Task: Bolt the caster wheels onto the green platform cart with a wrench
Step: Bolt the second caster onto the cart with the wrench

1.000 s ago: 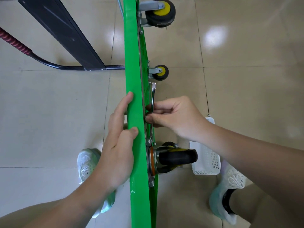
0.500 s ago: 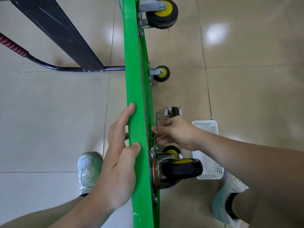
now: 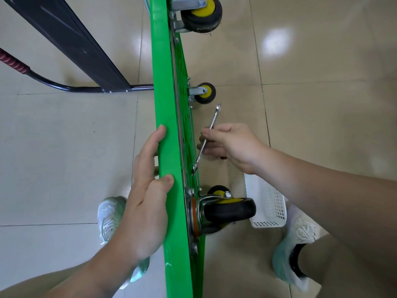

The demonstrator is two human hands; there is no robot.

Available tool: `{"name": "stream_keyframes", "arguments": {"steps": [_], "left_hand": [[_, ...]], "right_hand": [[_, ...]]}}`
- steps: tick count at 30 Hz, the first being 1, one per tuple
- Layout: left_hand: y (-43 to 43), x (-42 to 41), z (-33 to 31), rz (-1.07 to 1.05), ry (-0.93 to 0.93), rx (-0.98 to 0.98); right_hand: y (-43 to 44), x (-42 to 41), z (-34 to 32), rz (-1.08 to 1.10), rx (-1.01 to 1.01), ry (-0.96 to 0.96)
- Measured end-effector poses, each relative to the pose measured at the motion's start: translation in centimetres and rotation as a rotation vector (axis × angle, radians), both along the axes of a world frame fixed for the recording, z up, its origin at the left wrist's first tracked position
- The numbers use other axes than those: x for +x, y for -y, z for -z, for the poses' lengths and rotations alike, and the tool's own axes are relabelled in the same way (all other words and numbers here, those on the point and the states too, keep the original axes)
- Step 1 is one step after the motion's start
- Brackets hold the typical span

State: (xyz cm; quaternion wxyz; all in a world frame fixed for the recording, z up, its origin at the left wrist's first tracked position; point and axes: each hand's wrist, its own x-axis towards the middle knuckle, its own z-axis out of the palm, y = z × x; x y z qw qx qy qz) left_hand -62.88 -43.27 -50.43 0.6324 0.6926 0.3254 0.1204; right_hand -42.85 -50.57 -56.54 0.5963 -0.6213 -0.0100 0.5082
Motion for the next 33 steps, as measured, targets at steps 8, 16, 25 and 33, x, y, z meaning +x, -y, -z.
{"name": "stream_keyframes", "arguments": {"steps": [8,16,25,33], "left_hand": [[0.1,0.2,0.0,-0.020,0.018,0.005],[-0.2,0.2,0.4,-0.026,0.047,0.000],[-0.1,0.2,0.6,-0.049,0.038,-0.021],[0.0,0.2,0.3,-0.047,0.036,-0.012]], "right_hand": [[1.9,-2.2,-6.9,-0.178,0.284,0.269],[3.9,-4.2,-6.8,-0.292,0.281,0.403],[2.7,-3.8,-5.5,-0.340,0.227,0.500],[1.3,-2.9,-4.0,-0.283,0.178,0.310]]}}
